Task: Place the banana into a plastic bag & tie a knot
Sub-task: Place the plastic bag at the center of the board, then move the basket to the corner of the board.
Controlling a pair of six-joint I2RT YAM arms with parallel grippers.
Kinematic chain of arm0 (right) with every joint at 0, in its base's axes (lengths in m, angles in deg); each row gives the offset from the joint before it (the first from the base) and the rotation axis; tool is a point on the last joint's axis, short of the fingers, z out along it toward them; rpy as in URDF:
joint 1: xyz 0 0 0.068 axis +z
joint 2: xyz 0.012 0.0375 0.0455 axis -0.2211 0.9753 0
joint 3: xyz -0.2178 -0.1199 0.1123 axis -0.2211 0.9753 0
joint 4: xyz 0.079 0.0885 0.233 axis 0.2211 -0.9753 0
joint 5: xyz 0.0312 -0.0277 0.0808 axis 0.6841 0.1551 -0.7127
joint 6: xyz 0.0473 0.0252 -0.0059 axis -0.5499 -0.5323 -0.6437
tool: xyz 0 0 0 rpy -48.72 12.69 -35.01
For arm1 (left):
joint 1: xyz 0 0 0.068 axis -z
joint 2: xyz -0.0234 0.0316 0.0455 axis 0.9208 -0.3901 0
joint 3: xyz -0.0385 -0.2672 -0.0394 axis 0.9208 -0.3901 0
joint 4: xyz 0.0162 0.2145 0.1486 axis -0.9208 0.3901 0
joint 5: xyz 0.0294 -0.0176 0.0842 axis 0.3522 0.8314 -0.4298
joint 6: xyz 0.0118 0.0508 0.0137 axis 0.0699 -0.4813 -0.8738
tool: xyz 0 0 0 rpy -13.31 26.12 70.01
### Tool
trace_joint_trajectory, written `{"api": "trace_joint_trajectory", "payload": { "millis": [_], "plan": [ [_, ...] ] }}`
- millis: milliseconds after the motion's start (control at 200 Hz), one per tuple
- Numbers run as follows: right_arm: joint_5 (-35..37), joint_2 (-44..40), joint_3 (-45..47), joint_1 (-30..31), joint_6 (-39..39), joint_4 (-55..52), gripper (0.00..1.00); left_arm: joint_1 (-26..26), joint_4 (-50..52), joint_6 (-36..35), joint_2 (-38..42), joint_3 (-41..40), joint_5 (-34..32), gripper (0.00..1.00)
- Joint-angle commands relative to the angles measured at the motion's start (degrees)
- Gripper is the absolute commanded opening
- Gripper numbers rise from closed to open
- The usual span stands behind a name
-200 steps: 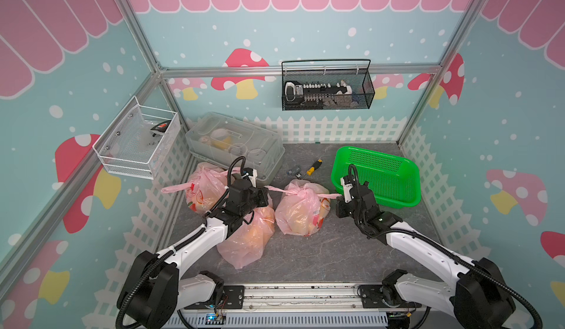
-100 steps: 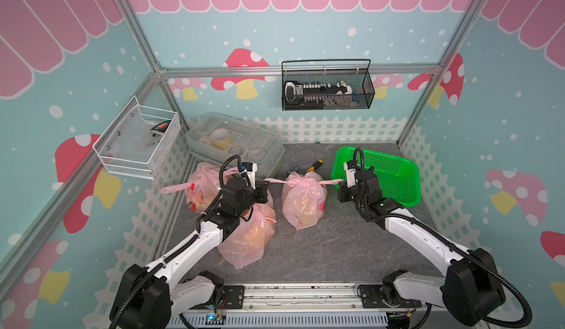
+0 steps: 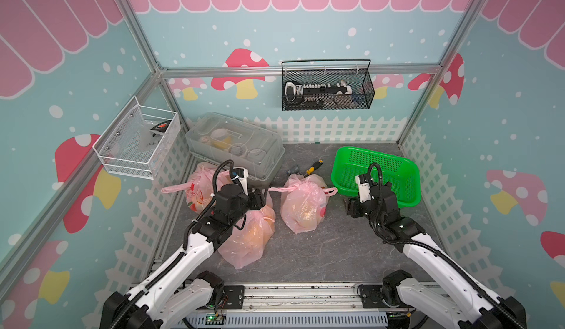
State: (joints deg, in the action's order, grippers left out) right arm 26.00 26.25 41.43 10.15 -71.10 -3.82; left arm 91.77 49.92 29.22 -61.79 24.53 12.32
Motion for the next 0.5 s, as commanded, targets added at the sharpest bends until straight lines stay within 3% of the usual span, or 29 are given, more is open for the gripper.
{"api": "trace_joint_trajectory", "payload": {
  "millis": [0, 80, 230, 335, 490],
  "plan": [
    [9.36, -3.89, 0.01, -0.67, 1.14, -7.0, 0.75, -0.21, 7.97, 2.1, 5.82, 0.44, -13.13, 0.85],
    [15.0, -5.62, 0.62, -1.37, -0.03, -7.67, 0.81, -0.28, 9.13, 1.7, 8.56, -0.89, -22.19, 0.99],
    [18.55, -5.46, 1.5, -2.82, -5.85, -10.16, 0.84, -1.0, 7.57, 1.46, 8.74, -5.99, -41.24, 0.99],
    [14.46, -2.81, 2.92, -4.18, -12.08, -12.25, 0.83, -5.16, 5.45, 2.14, 6.48, -7.64, -41.08, 0.99],
    [8.02, 4.51, 4.95, -9.11, -15.12, -7.52, 0.84, -6.32, 2.46, 0.51, 3.99, -8.6, -41.13, 0.99]
  ]
}}
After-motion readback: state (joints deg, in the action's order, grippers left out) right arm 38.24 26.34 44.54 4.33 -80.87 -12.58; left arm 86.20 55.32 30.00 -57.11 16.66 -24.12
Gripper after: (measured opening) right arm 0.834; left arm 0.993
